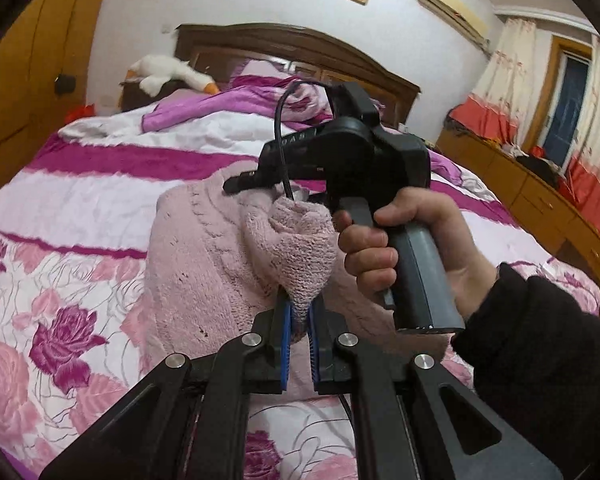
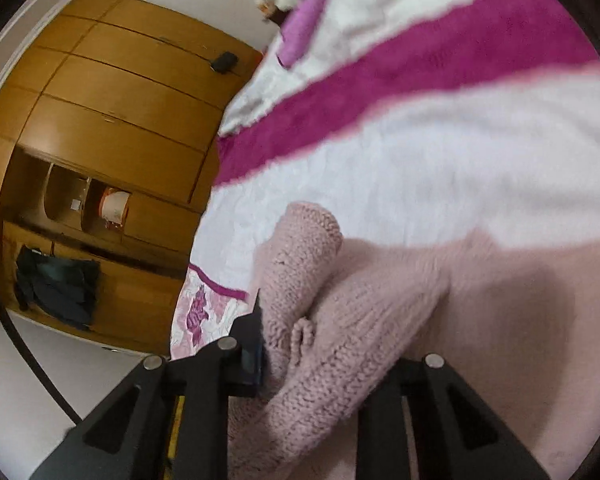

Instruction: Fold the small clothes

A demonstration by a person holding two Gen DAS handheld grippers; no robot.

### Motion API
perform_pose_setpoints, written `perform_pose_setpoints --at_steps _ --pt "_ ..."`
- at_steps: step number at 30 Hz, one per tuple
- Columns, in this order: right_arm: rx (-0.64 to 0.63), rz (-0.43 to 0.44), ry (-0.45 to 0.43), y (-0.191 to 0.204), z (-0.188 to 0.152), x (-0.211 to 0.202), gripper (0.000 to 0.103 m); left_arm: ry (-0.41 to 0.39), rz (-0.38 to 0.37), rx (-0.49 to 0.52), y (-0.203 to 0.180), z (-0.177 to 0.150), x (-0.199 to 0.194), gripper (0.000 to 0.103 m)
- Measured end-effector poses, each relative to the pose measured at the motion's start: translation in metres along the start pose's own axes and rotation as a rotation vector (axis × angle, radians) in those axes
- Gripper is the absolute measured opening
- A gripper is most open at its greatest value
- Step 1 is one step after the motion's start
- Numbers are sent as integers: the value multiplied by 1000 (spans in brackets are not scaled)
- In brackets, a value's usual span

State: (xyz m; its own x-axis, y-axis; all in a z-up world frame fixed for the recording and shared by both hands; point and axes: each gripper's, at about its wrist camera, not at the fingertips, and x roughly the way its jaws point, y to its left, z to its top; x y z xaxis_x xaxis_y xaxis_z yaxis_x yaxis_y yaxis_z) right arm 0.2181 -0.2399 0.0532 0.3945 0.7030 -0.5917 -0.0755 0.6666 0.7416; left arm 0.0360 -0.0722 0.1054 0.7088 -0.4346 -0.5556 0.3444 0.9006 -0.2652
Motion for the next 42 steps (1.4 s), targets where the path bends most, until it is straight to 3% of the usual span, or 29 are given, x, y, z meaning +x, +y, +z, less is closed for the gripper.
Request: perform_pose_setpoints --at_steps 6,13,18,23,34,39,42 --pt "-98 -90 -33 11 6 -33 22 7 -43 5 -22 1 8 0" --pt "-127 -216 -30 -7 0 -68 22 17 -89 32 -51 -5 22 0" --pt "-104 -261 -31 -30 -7 -90 22 29 -112 71 -73 -14 31 0" --pt "-90 -281 -22 -45 -12 -99 22 51 -157 43 -80 -16 36 0" --pt "-141 -338 -22 -48 -14 -117 22 39 -167 59 -104 -20 42 0" --pt "-147 -289 -111 -62 -19 -123 23 37 -118 124 -113 -29 54 0" --pt "-39 -382 -143 -101 -26 -116 31 92 -114 143 -116 -39 69 0"
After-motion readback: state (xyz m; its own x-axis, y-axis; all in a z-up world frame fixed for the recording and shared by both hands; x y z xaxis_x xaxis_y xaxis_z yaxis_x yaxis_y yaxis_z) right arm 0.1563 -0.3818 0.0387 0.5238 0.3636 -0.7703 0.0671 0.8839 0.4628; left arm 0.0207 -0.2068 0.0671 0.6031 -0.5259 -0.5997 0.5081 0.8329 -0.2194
